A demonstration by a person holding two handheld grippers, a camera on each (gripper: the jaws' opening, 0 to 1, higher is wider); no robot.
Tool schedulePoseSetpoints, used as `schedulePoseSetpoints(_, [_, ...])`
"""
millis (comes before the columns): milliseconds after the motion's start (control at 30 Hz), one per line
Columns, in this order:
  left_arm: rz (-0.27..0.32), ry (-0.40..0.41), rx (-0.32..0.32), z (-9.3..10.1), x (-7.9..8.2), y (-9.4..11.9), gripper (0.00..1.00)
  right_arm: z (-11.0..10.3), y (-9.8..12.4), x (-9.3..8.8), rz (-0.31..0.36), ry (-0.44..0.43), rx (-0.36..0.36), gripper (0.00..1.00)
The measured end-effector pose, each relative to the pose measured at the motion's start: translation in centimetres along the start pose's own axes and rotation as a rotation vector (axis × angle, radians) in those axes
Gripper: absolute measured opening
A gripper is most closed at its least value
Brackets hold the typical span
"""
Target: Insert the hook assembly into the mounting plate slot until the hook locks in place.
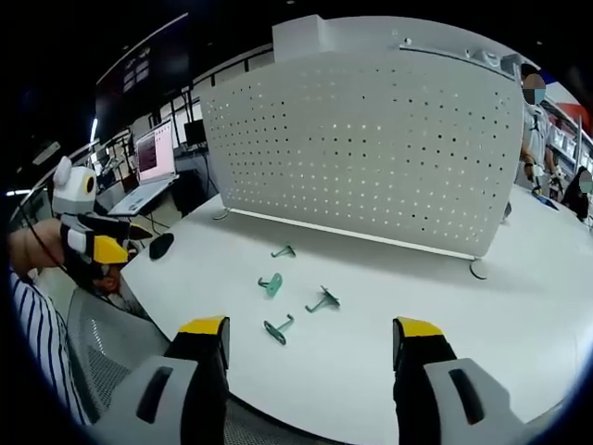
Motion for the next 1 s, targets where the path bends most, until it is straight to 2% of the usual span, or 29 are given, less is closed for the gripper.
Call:
schedulePoseSetpoints(500, [-0.012, -0.013, -0.008, 0.5, -0.1, -0.1, 0.94, 0.0, 0.1, -0.2, -0.003, -0.003, 0.002, 0.68])
schedulePoseSetpoints(733, [-0.011, -0.012, -0.002, 0.3, -0.1, 0.1, 0.94, -0.4, -0.7, -0.2, -0.007, -0.009, 0.022, 0.66])
schedulePoseSetpoints(1000, [-0.013, -0.010, 0.002, 0.2, 0.0, 0.0, 0.94, -1.7, -2.6, -0.4, -0.032, 0.019, 0.080, 0.61])
Point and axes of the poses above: the point that each gripper's makers call its tool centre point, and the gripper's own axes: y roughly backward along the fingers, z roughly to its right, x roughly out of its top, the point moved 5 cm from there along y, roughly backward along the fingers, and after that the axes turned 6 degrees about y, right-handed, at the moved point
